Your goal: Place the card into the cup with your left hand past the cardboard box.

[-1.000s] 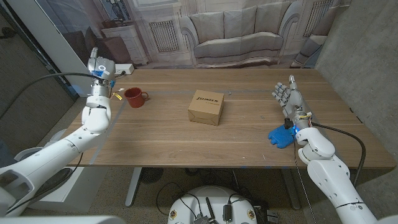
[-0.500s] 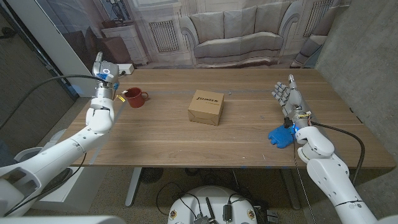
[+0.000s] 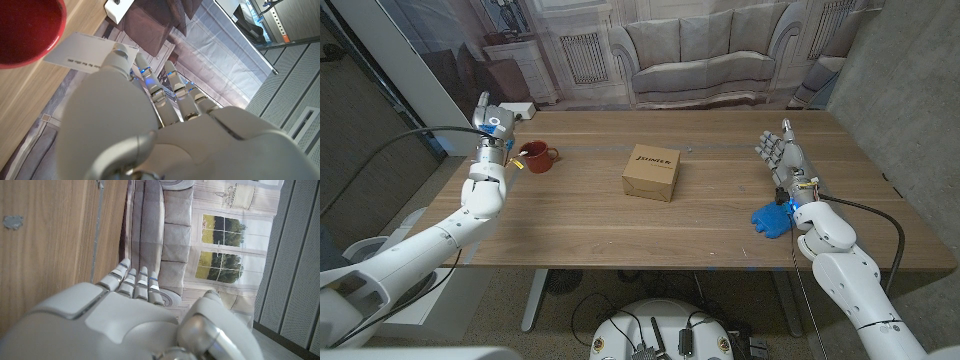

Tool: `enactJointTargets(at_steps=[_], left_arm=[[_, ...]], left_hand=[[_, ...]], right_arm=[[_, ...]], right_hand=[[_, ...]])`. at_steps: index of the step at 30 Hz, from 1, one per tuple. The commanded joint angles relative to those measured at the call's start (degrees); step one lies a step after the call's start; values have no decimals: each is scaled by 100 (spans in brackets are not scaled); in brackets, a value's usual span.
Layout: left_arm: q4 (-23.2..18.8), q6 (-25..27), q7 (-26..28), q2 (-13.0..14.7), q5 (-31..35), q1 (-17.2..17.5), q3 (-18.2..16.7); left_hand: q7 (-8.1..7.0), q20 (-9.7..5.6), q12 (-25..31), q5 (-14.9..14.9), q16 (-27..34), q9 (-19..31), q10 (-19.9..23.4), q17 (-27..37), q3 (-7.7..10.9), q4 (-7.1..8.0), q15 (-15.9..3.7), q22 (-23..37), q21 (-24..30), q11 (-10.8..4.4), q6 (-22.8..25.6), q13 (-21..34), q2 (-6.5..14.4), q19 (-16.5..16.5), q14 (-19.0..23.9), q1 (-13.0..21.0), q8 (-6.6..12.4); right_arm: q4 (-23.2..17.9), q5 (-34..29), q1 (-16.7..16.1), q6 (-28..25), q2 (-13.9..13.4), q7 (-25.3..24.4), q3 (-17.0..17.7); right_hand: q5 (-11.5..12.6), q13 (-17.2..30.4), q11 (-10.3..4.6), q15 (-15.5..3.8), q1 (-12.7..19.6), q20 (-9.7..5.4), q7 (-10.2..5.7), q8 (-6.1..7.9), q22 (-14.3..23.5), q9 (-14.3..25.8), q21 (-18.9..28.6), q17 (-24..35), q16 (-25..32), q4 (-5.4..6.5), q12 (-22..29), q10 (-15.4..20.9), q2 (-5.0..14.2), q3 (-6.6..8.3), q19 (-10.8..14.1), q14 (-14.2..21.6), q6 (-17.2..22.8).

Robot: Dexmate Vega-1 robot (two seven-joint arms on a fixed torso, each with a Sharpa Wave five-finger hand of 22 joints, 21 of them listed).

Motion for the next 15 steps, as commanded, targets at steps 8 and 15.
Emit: enactJointTargets(at_steps=[8,15], left_arm=[[237,-144,7,-169,-8,-186,255],[310,-160,-20,-198,-15,-215,309]], left_hand=[[-20,-506,-16,-18,12,16,42,15,61,9,-858,7,-24,17,53,13,5,52,41,25,32],[-25,-500,-16,-19,9,15,44,15,69,12,-858,7,-23,15,51,13,-3,54,35,24,33]], right_arm=[[-146,-5,-109,-50,-22,-18,55],[-208,6,-155,-83,-8,-49,85]], right_hand=[[14,21,12,8,11,-59,4,15,17,24,-27,21,19,2,-6,43,19,-13,57,51,30],[14,21,19,9,11,-57,1,13,17,24,-28,21,18,0,-5,45,20,-17,55,50,26]])
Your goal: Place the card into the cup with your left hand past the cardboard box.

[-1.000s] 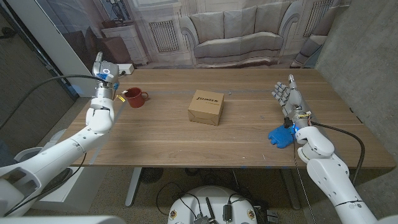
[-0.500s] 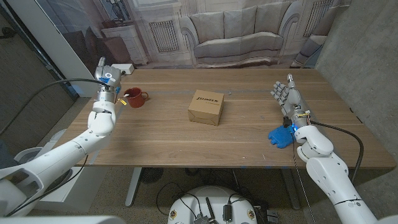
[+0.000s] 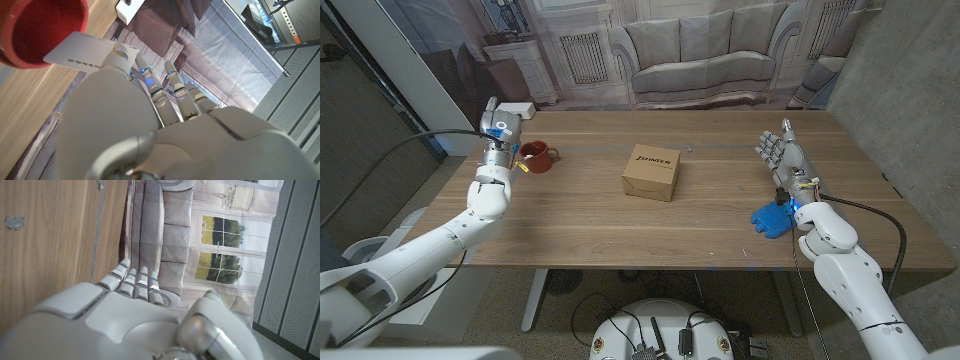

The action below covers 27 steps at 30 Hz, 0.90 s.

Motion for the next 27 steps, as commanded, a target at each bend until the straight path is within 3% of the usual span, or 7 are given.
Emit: enactJointTargets(at_steps=[1,27], left_arm=[[148,-66,-38,-68,18,-90,131],[148,68,-609,22,436,-210,392]], left_hand=[[-25,-498,-15,-19,9,17,45,15,56,-2,-858,8,-24,15,52,14,4,52,34,32,34],[-29,-488,-15,-18,4,18,48,14,93,9,-860,7,-33,15,49,13,-19,32,21,33,38]], right_arm=[[-101,-21,-91,-28,-17,-23,51],[-273,-39,-269,29,8,-76,89]], right_hand=[[14,21,19,11,11,-58,1,13,17,24,-27,21,19,0,-5,46,20,-18,56,53,26],[14,22,17,6,10,-53,4,14,17,24,-29,22,17,-2,-9,41,27,-29,52,46,30]])
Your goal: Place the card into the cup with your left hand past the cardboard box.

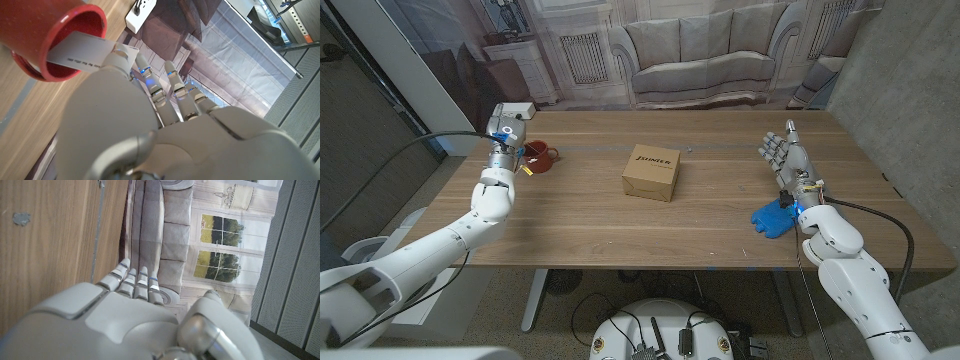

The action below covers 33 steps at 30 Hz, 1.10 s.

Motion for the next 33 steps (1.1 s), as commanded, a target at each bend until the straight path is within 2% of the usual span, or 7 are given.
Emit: enactJointTargets(at_steps=[1,15,33], left_arm=[[51,65,-333,21,323,-115,155],[260,11,-344,-92,372,-209,192],[208,1,-293,-92,277,-164,164]], left_hand=[[11,-479,-14,-18,4,18,49,14,57,5,-858,20,-2,15,23,15,-21,29,19,31,47],[8,-482,-11,-18,5,19,51,15,73,14,-853,21,0,14,9,19,-26,29,15,26,44],[-15,-478,-32,-16,4,25,-18,17,111,-1,-854,21,3,13,-157,15,-55,34,7,53,-17]], right_arm=[[-34,-17,-56,53,11,-11,-9],[27,-11,-62,114,15,-2,-43],[33,15,-72,127,20,-22,-48]], right_hand=[[14,21,17,7,9,-52,0,13,18,24,-29,22,18,-2,-8,43,28,-30,54,49,29],[14,22,24,8,10,-55,1,13,17,24,-28,22,18,-5,-7,47,29,-36,55,47,29],[14,22,33,6,11,-53,0,14,18,24,-29,22,19,-8,-5,54,33,-44,53,51,32]])
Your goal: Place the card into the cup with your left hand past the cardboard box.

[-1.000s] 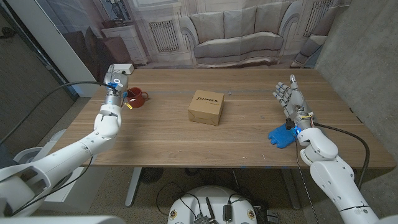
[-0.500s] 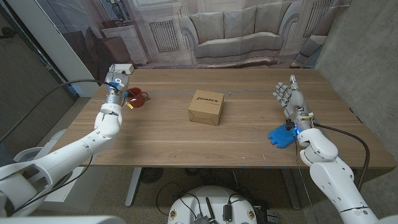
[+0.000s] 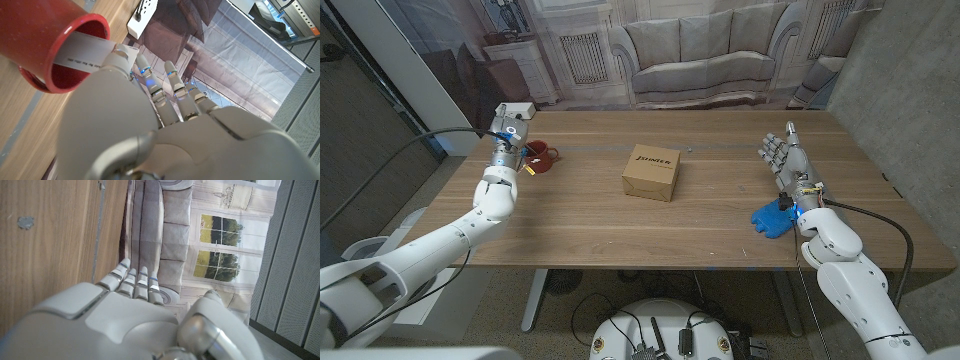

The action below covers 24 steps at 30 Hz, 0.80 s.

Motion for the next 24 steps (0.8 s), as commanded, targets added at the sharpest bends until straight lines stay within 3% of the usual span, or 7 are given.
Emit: enactJointTargets(at_steps=[1,24], left_arm=[[-21,-26,20,0,-47,24,2],[-244,80,-168,17,-47,121,-41]], left_hand=[[0,-468,-37,-18,6,24,-33,18,46,20,-850,20,3,15,-102,15,-32,32,7,21,-29],[-3,-434,-71,1,-8,37,-290,26,-14,49,-866,24,-7,23,-371,10,-213,-18,-80,-90,-126]], right_arm=[[1,29,-14,1,0,-11,-2],[-66,36,-93,-63,-38,35,60]], right_hand=[[14,22,31,1,11,-52,-2,14,17,24,-29,22,20,-1,-6,52,34,-4,53,53,32],[16,22,16,16,30,-52,2,14,18,24,-29,20,18,-10,-8,50,55,0,54,52,33]])
